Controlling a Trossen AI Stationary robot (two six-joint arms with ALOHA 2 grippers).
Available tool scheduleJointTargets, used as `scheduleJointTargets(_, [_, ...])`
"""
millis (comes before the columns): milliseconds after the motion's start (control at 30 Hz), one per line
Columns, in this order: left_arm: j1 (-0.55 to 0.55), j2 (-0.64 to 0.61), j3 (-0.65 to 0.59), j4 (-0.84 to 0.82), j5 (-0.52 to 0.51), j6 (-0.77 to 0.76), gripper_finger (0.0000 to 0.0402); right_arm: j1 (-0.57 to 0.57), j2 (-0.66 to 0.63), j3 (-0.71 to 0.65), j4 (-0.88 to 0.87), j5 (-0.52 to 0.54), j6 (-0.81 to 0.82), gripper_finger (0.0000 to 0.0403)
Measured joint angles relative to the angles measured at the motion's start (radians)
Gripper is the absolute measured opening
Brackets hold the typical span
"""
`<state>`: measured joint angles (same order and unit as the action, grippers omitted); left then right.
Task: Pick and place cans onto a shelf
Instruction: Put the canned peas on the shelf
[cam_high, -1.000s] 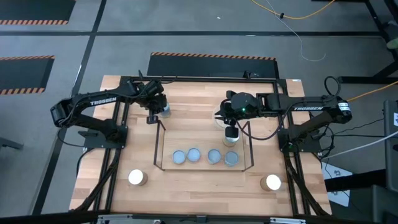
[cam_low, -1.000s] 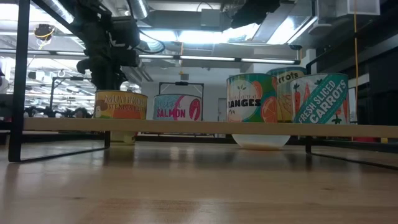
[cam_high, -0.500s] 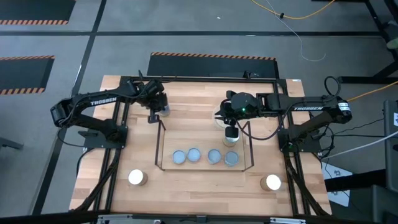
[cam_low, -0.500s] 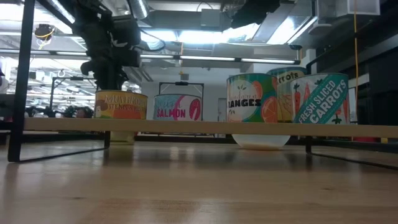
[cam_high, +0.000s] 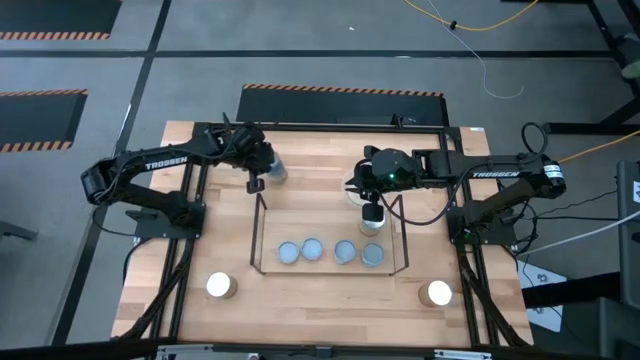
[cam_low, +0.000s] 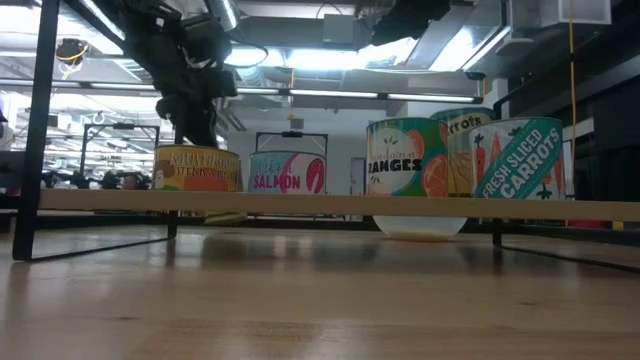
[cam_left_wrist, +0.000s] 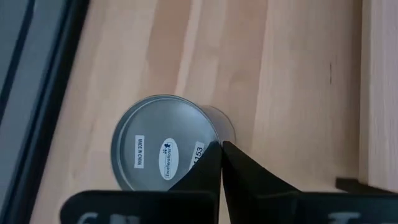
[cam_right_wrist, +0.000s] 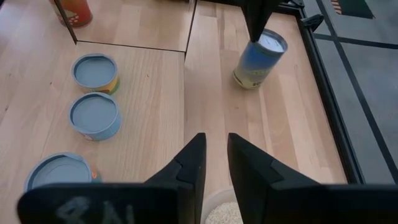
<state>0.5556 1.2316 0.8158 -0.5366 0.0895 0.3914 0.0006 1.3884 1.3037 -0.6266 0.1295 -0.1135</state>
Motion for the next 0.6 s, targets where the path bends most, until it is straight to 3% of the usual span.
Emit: scheduleJointTargets(600, [0.000, -0.001, 0.002, 0.394, 0.002, -0.073, 0.0000, 0.000, 0.000, 0.000, 0.000, 0.001, 0.000, 0.0072])
